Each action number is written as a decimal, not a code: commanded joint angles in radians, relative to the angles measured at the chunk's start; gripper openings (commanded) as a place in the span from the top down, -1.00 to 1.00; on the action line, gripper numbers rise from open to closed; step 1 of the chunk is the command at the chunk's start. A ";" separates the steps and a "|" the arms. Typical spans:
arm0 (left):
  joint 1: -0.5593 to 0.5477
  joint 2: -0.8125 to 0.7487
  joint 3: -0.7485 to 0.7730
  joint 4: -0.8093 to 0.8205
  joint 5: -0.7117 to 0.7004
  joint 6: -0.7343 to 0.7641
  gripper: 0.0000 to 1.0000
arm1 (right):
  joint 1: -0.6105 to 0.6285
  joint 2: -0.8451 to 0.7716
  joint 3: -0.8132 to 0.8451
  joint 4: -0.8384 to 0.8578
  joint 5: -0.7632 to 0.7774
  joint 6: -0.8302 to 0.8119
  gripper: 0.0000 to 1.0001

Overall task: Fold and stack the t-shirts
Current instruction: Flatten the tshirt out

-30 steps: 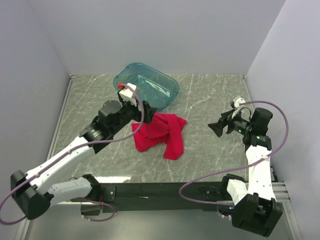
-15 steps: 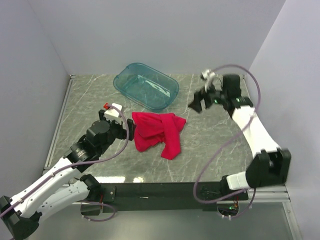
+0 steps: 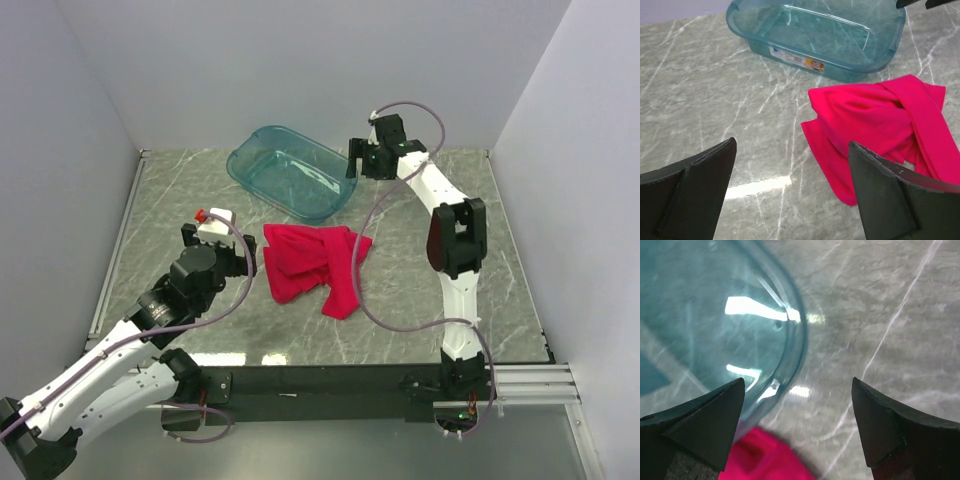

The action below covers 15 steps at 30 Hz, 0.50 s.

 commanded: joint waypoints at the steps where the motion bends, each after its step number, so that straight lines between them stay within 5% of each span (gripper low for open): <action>1: 0.009 -0.019 -0.007 0.041 -0.047 0.017 -0.97 | 0.005 0.041 0.141 0.002 0.097 0.070 -0.87; 7: 0.024 0.012 -0.003 0.046 -0.033 0.018 -0.96 | 0.005 0.170 0.217 0.001 0.051 0.099 -0.82; 15: 0.053 0.047 0.000 0.054 0.007 0.017 -0.95 | 0.005 0.233 0.263 0.010 0.019 0.130 -0.47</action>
